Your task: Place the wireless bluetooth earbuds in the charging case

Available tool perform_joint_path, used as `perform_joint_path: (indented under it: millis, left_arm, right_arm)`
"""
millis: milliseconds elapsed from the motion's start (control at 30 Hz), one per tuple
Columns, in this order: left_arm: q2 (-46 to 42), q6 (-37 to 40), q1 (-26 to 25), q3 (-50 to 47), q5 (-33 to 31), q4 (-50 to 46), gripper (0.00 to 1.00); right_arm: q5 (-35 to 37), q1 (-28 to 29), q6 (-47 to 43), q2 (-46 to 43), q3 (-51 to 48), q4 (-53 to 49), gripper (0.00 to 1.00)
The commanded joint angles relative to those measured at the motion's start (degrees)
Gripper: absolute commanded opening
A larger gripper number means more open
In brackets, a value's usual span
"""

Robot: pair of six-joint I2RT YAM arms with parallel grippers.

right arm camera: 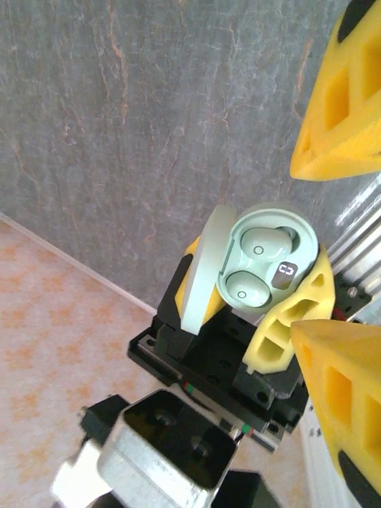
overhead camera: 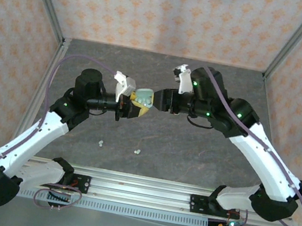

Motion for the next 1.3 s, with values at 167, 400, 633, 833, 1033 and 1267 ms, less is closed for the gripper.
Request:
perform_joint_path:
  millis: [167, 400, 633, 833, 1033, 1267]
  left_arm:
    - [1.0, -0.4, -1.6, 3.1, 2.7, 2.1, 0.0]
    - [1.1, -0.4, -2.9, 3.9, 2.8, 1.6, 0.0]
    - [1.9, -0.9, -3.0, 5.5, 1.7, 1.6, 0.0]
    - [3.9, -2.7, -3.0, 6.6, 1.4, 2.9, 0.0]
    - [4.8, -4.6, -3.0, 6.7, 1.0, 4.2, 0.0]
    - [5.4, -6.3, -3.0, 7.0, 0.9, 3.8, 0.0]
  right_arm:
    - [-4.7, -9.0, 13.6, -3.5, -5.1, 9.4, 0.52]
    - [-13.9, -12.2, 18.2, 1.7, -6.0, 15.2, 0.55]
    - [-20.4, -12.0, 25.6, -0.3, -15.8, 26.3, 0.61]
    - [-21.1, -11.0, 30.9, -5.8, -25.1, 33.9, 0.63]
    - [-20.5, -10.7, 33.7, -9.1, -28.7, 37.5, 0.64]
    - [-20.4, -10.7, 36.1, -10.1, -29.4, 41.7, 0.65]
